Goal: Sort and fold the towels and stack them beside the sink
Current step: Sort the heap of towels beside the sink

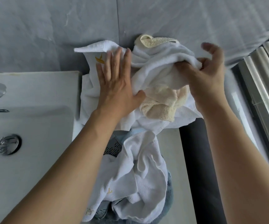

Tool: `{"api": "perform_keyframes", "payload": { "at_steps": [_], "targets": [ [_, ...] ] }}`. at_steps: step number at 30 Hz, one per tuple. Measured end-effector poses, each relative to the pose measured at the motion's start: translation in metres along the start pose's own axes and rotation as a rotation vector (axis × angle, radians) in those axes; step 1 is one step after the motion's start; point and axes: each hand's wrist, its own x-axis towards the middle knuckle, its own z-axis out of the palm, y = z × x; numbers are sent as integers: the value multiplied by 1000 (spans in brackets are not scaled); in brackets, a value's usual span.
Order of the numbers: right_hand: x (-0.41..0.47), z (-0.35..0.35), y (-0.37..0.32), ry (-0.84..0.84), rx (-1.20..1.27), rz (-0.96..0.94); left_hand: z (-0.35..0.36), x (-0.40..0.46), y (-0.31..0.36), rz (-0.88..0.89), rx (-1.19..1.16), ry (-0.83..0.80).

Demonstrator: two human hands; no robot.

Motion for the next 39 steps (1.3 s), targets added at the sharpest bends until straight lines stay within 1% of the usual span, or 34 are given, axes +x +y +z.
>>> {"api": "perform_keyframes", "payload": {
  "at_steps": [3,5,7,10,13,16,18,21,23,25,28,30,32,34,39],
  "targets": [
    [2,5,-4,-143,-83,-11,-8,12,-4,-51,46,-78],
    [1,8,-4,-140,-88,-6,-14,15,-3,-94,134,-100],
    [-2,12,-4,-107,-78,-4,-16,12,-2,-76,167,-44],
    [-5,15,-2,-71,-69,-32,-15,5,2,20,177,117],
    [-12,11,0,-24,-83,-71,-19,-5,9,86,112,185],
    [-24,5,-3,38,-149,-213,-30,-16,14,139,42,193],
    [-34,2,-5,52,-209,-313,-38,-26,17,112,-25,157],
    [-50,-1,-5,15,-210,-347,-44,-44,17,21,-133,63],
    [-65,-1,-5,5,-178,-339,-47,-56,15,-14,-178,41],
    [-78,-2,-4,-7,-105,-288,-53,-66,15,-53,-191,17],
    [-93,-5,-5,-35,-15,-212,-63,-79,21,-91,-105,-22],
    [-101,-7,-8,-50,47,-196,-70,-87,27,-80,-48,9],
    [-107,-10,-12,-75,146,-166,-80,-94,32,-90,-86,48],
    [-112,-13,-14,-107,217,-132,-89,-101,36,-100,-123,47],
    [-124,-18,-14,-140,266,-73,-108,-122,40,-103,-209,-75]
  ]
}}
